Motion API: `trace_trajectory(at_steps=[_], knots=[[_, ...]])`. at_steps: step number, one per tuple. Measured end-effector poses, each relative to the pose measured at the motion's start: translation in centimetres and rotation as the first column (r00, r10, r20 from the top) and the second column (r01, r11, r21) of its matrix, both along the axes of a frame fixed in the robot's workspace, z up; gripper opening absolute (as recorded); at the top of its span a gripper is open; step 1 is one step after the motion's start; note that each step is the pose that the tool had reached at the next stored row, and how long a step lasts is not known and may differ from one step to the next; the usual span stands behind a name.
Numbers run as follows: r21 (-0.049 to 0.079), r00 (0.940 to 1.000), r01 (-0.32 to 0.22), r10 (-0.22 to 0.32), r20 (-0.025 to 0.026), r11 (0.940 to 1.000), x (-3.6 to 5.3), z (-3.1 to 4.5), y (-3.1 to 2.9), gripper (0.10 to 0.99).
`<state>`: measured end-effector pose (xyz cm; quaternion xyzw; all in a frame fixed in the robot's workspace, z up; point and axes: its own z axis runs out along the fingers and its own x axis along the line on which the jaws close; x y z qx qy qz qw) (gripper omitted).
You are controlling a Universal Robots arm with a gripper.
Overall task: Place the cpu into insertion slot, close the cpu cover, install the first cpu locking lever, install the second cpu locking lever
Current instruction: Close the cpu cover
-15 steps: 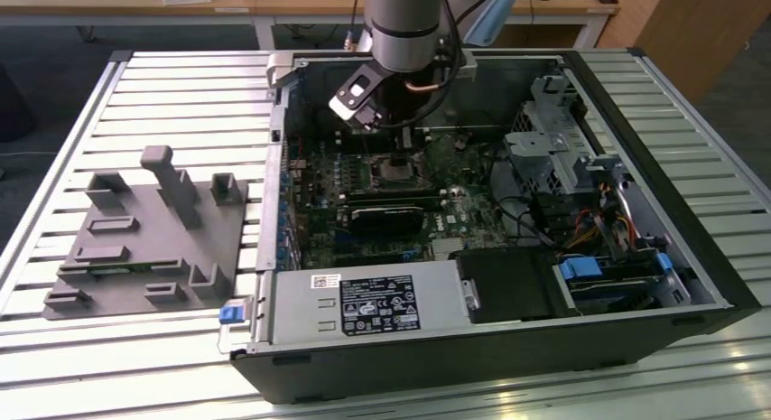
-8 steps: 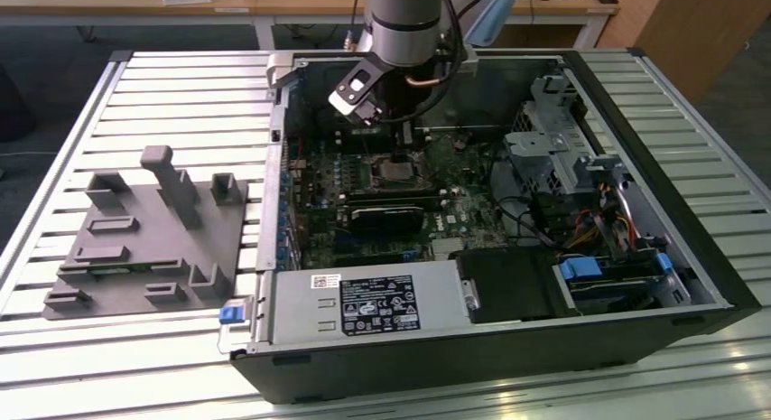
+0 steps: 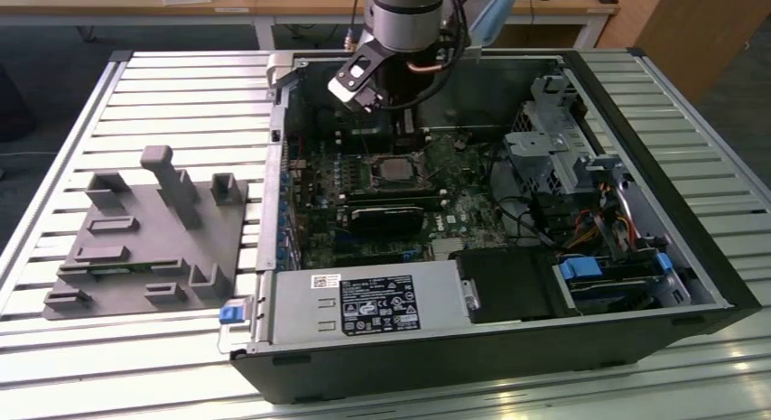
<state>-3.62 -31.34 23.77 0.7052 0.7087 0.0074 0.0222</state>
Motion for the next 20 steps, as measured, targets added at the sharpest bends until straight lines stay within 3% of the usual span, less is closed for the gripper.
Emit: trace_trajectory(at_steps=[10, 14, 20], knots=[[0.000, 1.0000, 0.000, 0.000, -0.0001, 1.0000, 0.00, 3.25, 0.00, 0.106], [0.000, 1.0000, 0.000, 0.000, 0.0000, 1.0000, 0.00, 3.26, -0.16, 0.106], [0.000, 1.0000, 0.000, 0.000, 0.0000, 1.0000, 0.02, 3.26, -1.07, 0.106]])
